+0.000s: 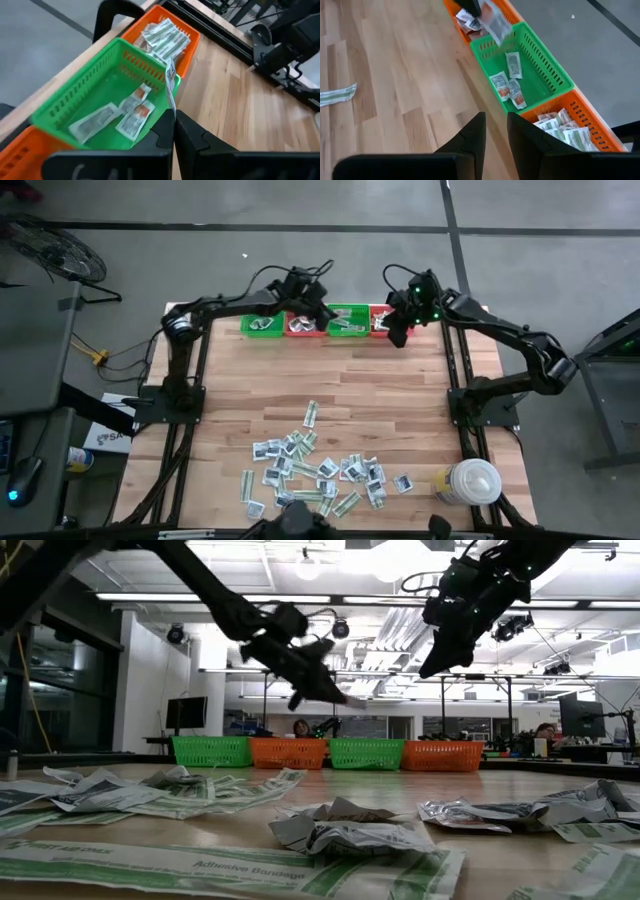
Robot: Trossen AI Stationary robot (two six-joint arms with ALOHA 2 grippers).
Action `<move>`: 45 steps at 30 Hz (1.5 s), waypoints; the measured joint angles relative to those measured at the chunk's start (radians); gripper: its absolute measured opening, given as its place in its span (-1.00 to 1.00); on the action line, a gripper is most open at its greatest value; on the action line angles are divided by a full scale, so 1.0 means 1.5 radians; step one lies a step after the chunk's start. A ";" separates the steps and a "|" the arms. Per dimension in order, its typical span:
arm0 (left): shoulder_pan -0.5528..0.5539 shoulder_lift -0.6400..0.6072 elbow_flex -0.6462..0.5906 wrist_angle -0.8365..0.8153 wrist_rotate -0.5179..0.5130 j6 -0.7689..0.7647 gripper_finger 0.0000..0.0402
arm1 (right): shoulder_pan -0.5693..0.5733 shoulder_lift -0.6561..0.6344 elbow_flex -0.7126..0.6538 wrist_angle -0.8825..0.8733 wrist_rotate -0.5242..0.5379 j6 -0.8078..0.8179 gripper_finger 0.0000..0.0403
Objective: Pick & Place First Aid Supplies
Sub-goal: Put the orange ointment pack in the right green bin, then put the green bandage pack in the right orange bin
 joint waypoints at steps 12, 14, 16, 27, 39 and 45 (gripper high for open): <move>0.001 0.131 0.101 -0.004 0.037 -0.092 -1.00 | -0.022 0.000 0.000 0.003 -0.015 -0.020 -0.64; 0.001 0.139 0.106 -0.005 0.042 -0.108 -1.00 | -0.022 0.000 0.000 0.002 -0.015 -0.022 -0.64; 0.001 0.144 0.109 -0.005 0.042 -0.120 -1.00 | -0.022 0.000 0.000 0.002 -0.016 -0.022 -0.64; 0.001 0.144 0.109 -0.005 0.032 -0.119 -0.83 | -0.022 0.000 0.000 0.002 -0.018 -0.023 -0.64; 0.005 0.144 0.140 -0.013 0.089 -0.036 -0.43 | -0.022 0.000 0.000 0.002 -0.018 -0.022 -0.64; 0.004 0.123 0.193 -0.189 0.086 0.091 -0.47 | -0.022 0.000 0.000 -0.009 -0.018 -0.022 -0.64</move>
